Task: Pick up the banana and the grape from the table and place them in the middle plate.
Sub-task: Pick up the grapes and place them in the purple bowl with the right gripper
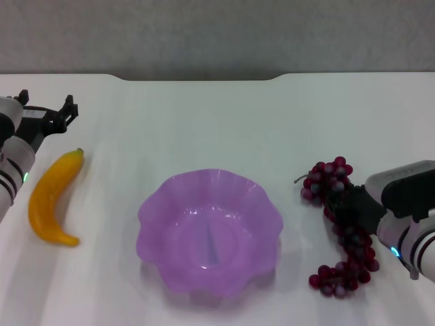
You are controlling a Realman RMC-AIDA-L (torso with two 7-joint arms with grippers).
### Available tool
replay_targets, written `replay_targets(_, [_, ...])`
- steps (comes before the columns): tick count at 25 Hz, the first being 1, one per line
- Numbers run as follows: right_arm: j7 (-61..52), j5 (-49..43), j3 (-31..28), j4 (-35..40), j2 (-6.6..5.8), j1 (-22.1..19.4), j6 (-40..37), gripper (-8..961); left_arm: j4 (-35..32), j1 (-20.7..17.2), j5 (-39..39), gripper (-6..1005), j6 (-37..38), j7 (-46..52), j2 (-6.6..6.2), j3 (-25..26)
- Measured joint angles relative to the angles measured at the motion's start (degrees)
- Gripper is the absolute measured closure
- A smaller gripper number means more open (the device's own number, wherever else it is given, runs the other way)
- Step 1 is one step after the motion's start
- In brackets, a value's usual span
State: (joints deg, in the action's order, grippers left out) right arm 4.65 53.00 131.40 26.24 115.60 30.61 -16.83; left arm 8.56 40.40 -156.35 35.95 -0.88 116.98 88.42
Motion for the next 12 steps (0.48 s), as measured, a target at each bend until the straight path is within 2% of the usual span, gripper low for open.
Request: replay_targets(12, [0.2,-0.2,2.0,0.6,0.03,-0.7,-5.0,578,-0.3,0.0,0.0,120,0.0,0.0,0.00,0.0])
